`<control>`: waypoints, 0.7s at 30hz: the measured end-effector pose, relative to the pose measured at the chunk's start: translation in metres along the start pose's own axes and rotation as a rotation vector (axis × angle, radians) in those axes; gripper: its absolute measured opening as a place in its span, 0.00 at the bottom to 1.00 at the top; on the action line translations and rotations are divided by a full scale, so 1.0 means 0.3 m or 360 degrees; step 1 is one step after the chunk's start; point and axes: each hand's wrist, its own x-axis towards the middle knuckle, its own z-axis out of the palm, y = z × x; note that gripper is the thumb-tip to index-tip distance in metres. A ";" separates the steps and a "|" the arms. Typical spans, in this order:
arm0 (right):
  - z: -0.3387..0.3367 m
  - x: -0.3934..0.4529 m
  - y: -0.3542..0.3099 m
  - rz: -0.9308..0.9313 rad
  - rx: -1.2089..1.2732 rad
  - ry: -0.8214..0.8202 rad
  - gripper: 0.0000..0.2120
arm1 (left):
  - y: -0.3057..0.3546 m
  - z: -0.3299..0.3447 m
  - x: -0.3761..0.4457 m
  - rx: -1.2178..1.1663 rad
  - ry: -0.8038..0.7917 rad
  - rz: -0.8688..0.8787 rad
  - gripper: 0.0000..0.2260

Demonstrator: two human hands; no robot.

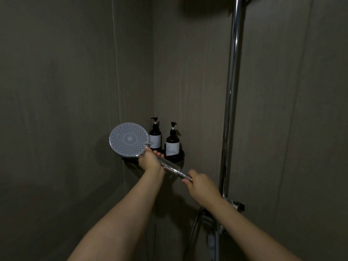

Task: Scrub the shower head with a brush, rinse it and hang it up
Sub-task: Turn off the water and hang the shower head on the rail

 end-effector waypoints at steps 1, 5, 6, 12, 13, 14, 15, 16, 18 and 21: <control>-0.002 -0.001 0.001 0.0003 -0.0002 0.0003 0.13 | 0.000 -0.001 -0.001 0.0003 -0.0002 0.0005 0.10; -0.004 0.000 -0.021 -0.0022 -0.0010 0.0002 0.13 | 0.008 -0.002 0.000 -0.0025 0.0019 0.0013 0.13; -0.002 0.000 -0.032 -0.0033 -0.0070 0.0015 0.14 | 0.002 0.000 0.000 -0.0029 0.0027 0.0011 0.13; 0.011 0.047 -0.061 0.0323 -0.0210 -0.0004 0.12 | -0.049 0.013 -0.046 0.0073 -0.0058 0.0024 0.06; 0.010 0.059 -0.056 0.0417 0.0000 -0.0129 0.10 | -0.045 0.015 -0.047 0.0104 -0.0093 0.0039 0.03; 0.003 0.070 -0.048 0.0504 0.0306 -0.0337 0.08 | -0.039 0.016 -0.044 0.0150 -0.0139 0.0046 0.03; -0.012 0.072 -0.042 0.0600 0.0647 -0.0619 0.09 | -0.037 0.015 -0.037 0.0200 -0.0193 0.0041 0.04; -0.024 0.071 -0.032 0.0689 0.0944 -0.0915 0.12 | -0.037 0.013 -0.034 0.0226 -0.0246 0.0031 0.04; -0.035 0.058 -0.029 0.0756 0.1225 -0.1132 0.13 | -0.041 0.008 -0.039 0.0243 -0.0273 0.0031 0.04; -0.001 0.053 -0.053 0.0620 0.0431 -0.0527 0.12 | -0.057 0.008 -0.043 0.0195 -0.0085 0.0068 0.04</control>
